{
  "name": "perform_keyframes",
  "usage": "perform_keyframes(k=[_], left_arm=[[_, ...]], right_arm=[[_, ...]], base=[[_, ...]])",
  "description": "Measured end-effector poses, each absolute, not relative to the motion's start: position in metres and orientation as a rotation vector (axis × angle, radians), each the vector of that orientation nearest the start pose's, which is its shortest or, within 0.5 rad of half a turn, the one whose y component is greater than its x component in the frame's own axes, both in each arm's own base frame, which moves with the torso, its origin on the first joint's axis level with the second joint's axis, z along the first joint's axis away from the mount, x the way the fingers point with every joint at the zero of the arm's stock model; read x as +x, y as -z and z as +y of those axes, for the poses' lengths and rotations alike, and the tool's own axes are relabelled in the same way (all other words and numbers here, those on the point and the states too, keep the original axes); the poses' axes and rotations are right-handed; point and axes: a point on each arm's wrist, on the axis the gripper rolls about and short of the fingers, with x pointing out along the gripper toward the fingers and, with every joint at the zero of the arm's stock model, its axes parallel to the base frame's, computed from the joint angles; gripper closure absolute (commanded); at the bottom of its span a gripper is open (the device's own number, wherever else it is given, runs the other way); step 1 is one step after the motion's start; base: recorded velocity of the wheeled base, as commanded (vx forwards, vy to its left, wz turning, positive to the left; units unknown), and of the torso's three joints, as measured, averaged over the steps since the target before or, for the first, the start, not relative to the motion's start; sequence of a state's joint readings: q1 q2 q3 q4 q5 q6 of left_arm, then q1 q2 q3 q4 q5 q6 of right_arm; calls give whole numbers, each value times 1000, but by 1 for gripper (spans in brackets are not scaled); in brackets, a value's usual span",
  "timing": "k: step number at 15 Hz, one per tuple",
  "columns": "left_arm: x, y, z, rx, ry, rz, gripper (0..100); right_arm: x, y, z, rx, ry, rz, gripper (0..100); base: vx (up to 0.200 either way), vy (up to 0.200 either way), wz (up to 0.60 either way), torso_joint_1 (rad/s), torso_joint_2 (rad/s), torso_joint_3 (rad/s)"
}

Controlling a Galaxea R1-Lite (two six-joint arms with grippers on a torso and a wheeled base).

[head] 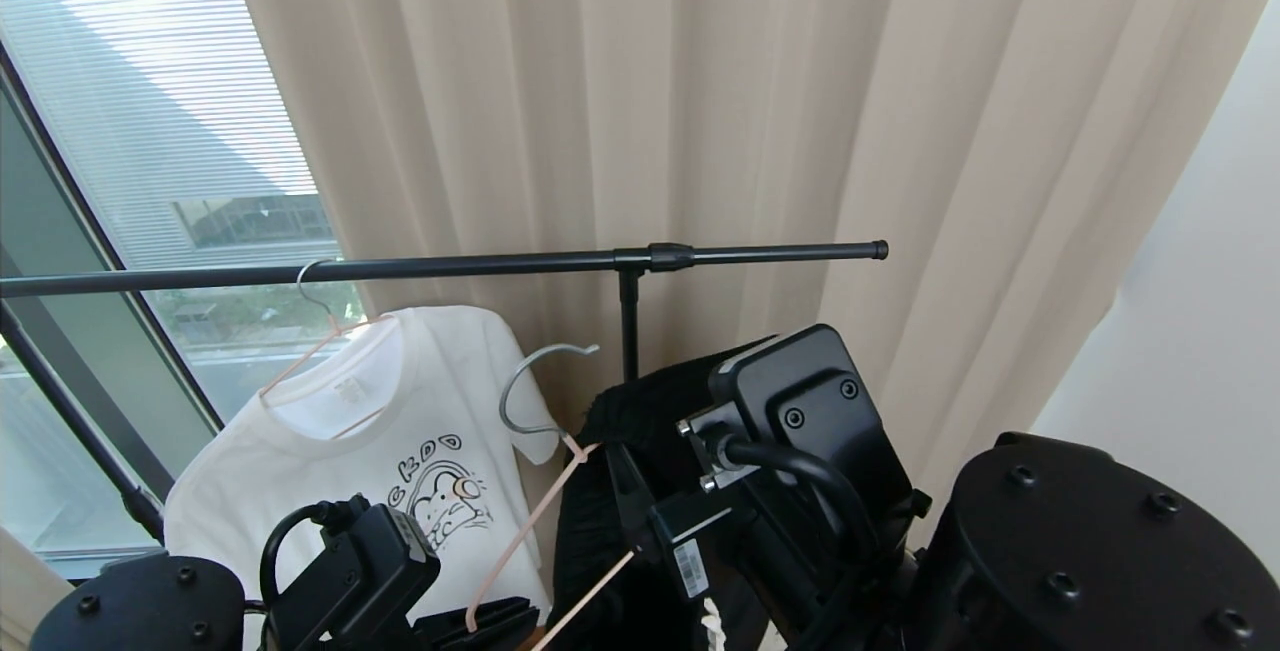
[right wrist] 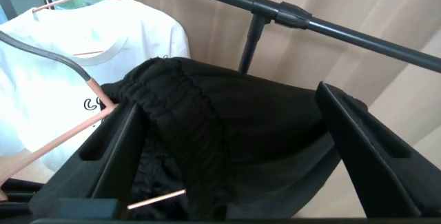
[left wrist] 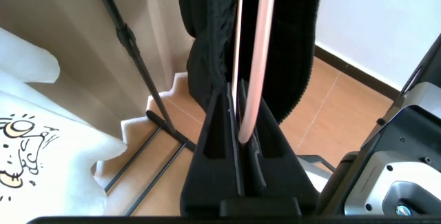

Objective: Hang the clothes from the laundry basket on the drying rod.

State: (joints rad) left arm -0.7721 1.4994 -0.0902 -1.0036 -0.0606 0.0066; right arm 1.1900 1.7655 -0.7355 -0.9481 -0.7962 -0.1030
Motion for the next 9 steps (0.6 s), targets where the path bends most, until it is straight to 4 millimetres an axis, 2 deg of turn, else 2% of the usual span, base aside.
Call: perform_keyframes(k=[9], left_arm=[[124, -98, -123, 146, 824, 375, 100]], right_arm=[[119, -171, 268, -215, -503, 34, 0]], base=[[0, 0, 0, 0, 0, 0]])
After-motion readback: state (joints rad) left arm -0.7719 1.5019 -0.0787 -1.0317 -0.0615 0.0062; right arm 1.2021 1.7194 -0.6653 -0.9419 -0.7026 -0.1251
